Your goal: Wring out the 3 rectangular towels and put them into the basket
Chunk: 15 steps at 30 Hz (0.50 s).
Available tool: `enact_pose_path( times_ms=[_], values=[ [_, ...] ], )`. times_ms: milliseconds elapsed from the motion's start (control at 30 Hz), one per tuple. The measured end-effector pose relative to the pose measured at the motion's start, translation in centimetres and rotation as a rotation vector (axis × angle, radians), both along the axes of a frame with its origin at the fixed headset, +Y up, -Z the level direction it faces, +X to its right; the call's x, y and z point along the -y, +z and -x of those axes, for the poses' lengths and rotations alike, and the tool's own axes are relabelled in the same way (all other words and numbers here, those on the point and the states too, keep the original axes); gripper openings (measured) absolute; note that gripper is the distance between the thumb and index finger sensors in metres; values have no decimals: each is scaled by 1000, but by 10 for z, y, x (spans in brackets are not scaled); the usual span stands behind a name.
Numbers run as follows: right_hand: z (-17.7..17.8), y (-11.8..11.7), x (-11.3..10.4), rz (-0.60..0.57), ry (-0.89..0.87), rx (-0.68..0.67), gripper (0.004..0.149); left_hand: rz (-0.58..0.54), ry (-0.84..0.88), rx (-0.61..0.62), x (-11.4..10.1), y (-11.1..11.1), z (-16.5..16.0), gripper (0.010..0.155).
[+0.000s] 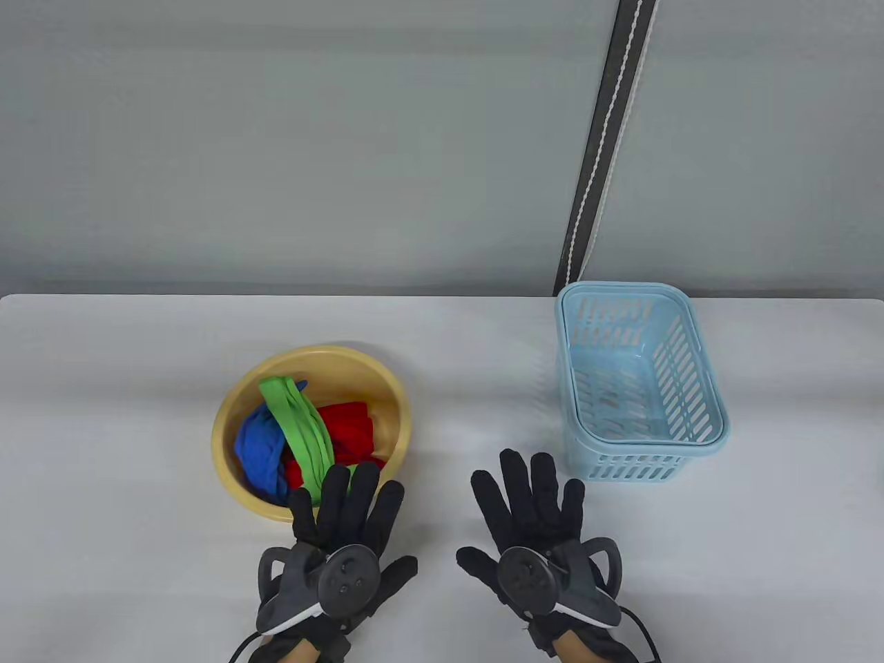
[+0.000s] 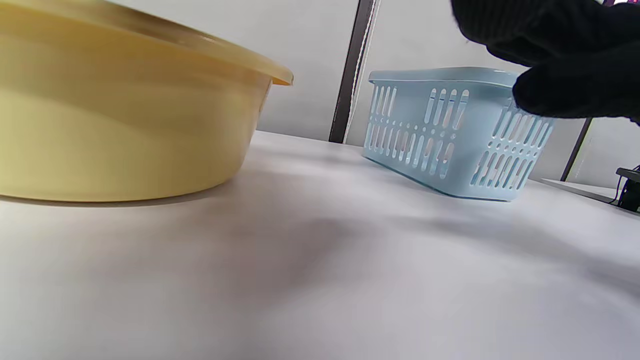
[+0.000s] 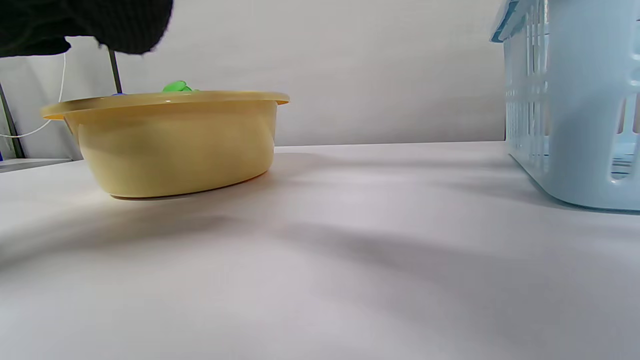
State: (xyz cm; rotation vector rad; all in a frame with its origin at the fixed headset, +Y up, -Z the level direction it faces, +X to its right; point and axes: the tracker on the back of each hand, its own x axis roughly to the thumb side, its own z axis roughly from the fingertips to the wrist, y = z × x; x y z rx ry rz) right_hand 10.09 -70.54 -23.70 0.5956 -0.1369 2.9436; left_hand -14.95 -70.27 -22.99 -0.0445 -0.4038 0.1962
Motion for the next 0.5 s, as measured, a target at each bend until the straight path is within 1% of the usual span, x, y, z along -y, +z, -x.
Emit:
enact_pose_path(
  times_ms=[300, 500],
  values=[
    [1, 3, -2, -18, 1, 2, 98, -10, 13, 10, -2, 2, 1, 94],
    [0, 3, -4, -23, -6, 7, 98, 12, 18, 45, 2, 1, -1, 94]
  ],
)
